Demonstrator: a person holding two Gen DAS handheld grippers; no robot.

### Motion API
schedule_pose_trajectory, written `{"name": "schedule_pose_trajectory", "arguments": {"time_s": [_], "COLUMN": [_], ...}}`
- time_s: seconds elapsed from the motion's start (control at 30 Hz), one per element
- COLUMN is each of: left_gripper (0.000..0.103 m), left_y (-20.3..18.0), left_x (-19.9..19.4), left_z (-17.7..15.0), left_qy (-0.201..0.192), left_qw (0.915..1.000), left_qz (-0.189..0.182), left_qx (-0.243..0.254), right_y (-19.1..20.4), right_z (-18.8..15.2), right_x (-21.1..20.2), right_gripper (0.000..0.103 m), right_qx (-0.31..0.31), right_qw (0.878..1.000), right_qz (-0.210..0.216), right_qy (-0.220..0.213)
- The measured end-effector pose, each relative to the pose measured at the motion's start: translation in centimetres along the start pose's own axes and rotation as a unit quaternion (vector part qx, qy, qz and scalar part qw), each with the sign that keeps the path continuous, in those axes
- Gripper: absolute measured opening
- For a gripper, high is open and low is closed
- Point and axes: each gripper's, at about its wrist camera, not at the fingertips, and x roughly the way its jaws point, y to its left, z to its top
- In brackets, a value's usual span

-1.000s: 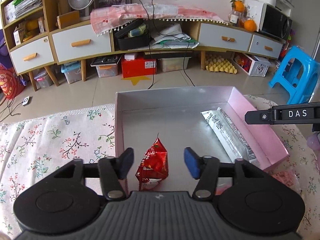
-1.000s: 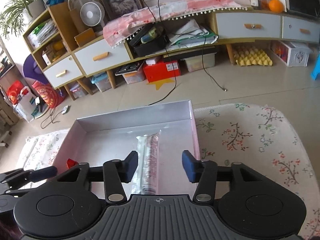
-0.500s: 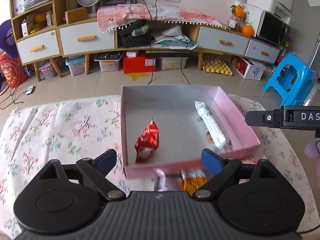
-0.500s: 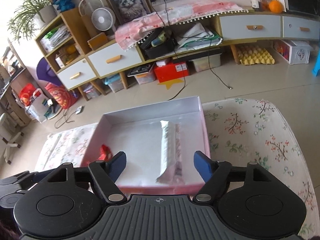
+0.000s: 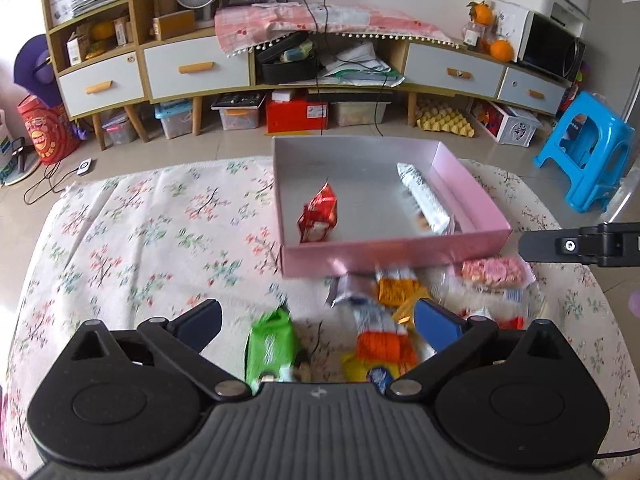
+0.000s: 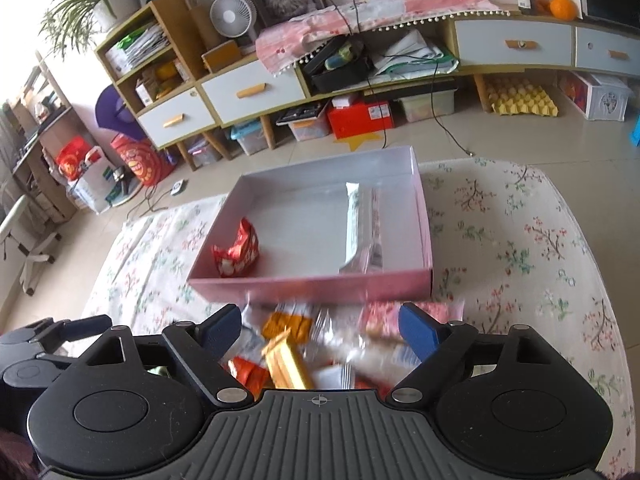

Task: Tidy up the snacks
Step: 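Open both tools to drop the snacks into the pink box, then grasp the green chip bag with left tool while right tool grasps gold bar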

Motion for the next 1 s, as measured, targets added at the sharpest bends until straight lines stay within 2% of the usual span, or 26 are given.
{"name": "schedule_pose_trajectory", "arguments": {"time_s": [0.13,0.23,0.37,0.57,0.73,0.87,1.0], "left_gripper": [0.103,0.103,0.103,0.103,0.103,0.102,0.093], "left_y": [0.7,1.1,1.3,2.0,2.7,2.6,2.4], "left_x": [-0.1,-0.2,0.0,0.1,0.6,0.8,1.1], "left_z": [-1.4,-2.8,-4.4,-6.1,-7.4,-8.0,-8.0], "left_qy": [0.0,-0.016,-0.013,-0.022,-0.026,-0.04,-0.036], "left_qw": [0.9999,0.9997,0.9997,0.9995,0.9993,0.9991,0.9994], "left_qz": [0.003,0.009,0.017,0.023,0.006,0.009,0.0], "left_qx": [-0.011,-0.017,-0.009,-0.009,-0.028,-0.011,-0.002], "right_y": [0.3,0.3,0.8,1.3,1.5,2.2,2.9], "right_z": [-1.4,-2.9,-5.0,-7.0,-8.1,-8.9,-9.5], "right_x": [-0.3,-0.3,0.2,0.9,1.4,2.1,3.2], "right_gripper": [0.09,0.093,0.094,0.094,0.094,0.094,0.094], "right_qx": [-0.013,-0.022,-0.061,-0.122,-0.15,-0.185,-0.209], "right_qw": [1.0,1.0,0.998,0.992,0.988,0.981,0.977], "right_qz": [-0.001,0.0,-0.007,-0.02,-0.016,-0.019,-0.014], "right_qy": [-0.001,-0.009,-0.01,-0.024,-0.04,-0.05,-0.049]}}
